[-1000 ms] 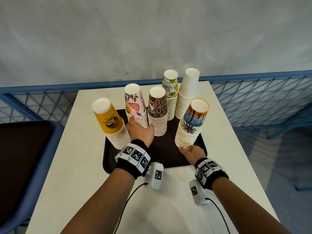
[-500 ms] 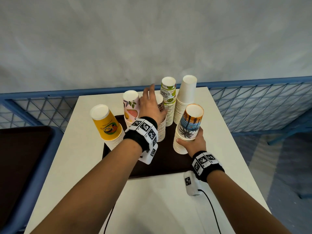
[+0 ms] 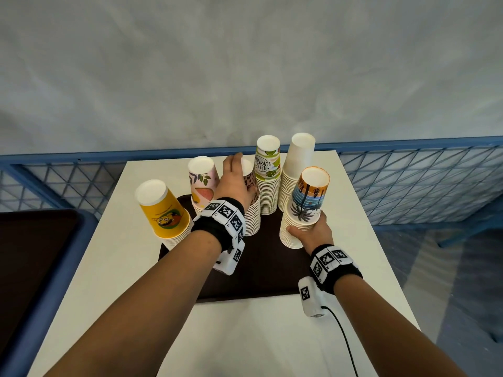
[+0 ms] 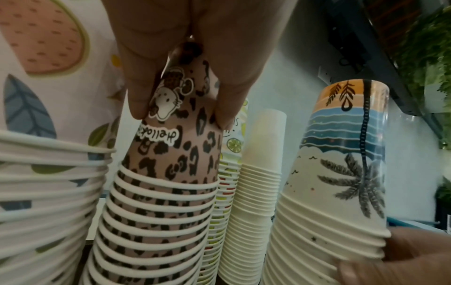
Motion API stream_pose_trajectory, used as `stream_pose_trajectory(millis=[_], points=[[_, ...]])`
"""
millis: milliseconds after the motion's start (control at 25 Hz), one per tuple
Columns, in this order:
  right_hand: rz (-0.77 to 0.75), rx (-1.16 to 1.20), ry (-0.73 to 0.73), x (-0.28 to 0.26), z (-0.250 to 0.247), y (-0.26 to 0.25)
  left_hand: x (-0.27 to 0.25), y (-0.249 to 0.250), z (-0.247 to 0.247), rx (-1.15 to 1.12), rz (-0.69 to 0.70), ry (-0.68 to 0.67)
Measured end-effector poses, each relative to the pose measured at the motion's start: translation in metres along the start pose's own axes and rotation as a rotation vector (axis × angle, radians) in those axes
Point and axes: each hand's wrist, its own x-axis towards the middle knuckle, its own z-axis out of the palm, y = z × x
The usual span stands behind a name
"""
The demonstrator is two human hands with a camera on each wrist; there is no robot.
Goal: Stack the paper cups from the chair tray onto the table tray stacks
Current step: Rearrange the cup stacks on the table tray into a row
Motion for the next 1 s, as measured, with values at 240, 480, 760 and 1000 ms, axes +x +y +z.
stream_pose_trajectory(millis=[240, 480, 760, 1000], points=[[0.159, -0.271, -0.151, -0.022, 0.0, 0.018, -0.034, 0.004, -0.006, -0.011, 0.075, 0.086], [0.063, -0.24, -0.27, -0.044, 0.032, 0.003, -0.115, -0.047, -0.012, -0.244, 0.004, 0.321], [-0.04, -0.146, -0.152, -0.042, 0.078, -0.03, -0.116, -0.146, -0.026, -0.375, -0.446, 0.353], [-0.065, -0.084, -0.057, -0.025, 0.101, -0.041, -0.066, -0.159, -0.029, -0.624, -0.364, 0.176]])
